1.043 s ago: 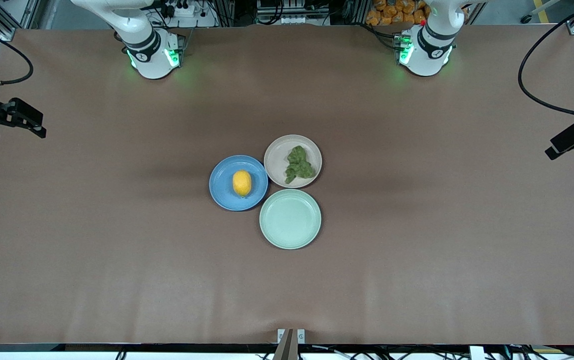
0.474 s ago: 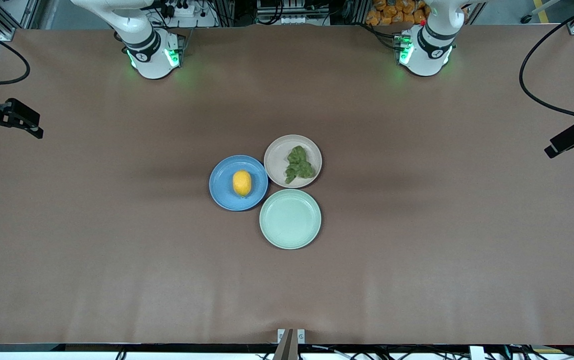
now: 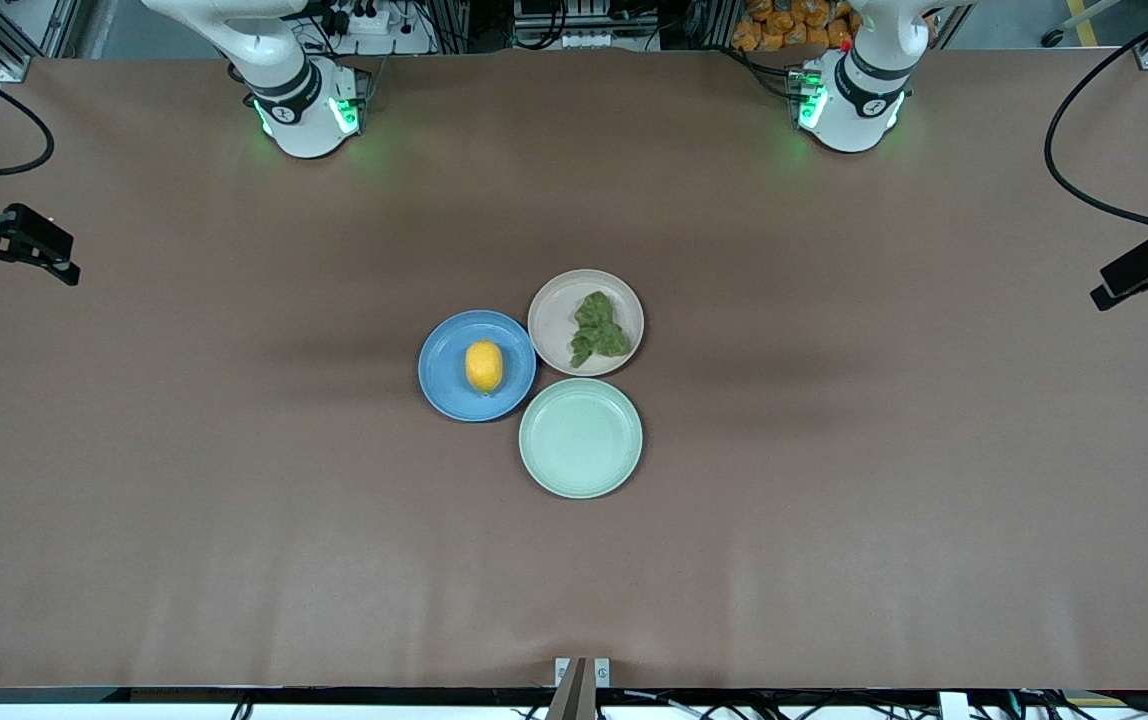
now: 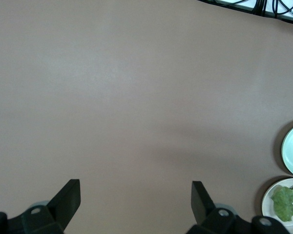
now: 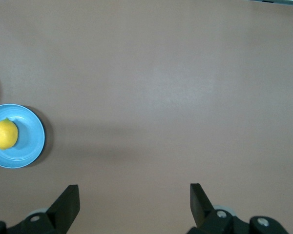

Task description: Place lemon and lettuce in plates

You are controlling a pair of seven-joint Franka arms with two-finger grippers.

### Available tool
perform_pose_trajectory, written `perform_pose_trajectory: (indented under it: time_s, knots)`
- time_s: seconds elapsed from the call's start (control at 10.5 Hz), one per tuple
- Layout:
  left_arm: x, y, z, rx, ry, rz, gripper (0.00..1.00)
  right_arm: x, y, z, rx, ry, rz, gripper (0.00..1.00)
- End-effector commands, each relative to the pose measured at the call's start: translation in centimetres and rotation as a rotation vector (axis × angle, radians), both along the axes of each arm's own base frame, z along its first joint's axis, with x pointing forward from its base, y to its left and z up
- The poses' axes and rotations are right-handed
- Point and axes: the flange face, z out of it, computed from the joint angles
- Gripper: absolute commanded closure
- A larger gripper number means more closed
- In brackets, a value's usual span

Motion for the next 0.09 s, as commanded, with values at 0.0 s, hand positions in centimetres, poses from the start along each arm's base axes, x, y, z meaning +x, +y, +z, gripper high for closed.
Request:
perform_pose_trajectory:
  time_s: [0.0]
  knots:
    - [-0.34,0.06,0.36,-0.013,0.002,-0.022,0.0,0.06,0.0,0.18,0.0,-0.004,0.001,0.0]
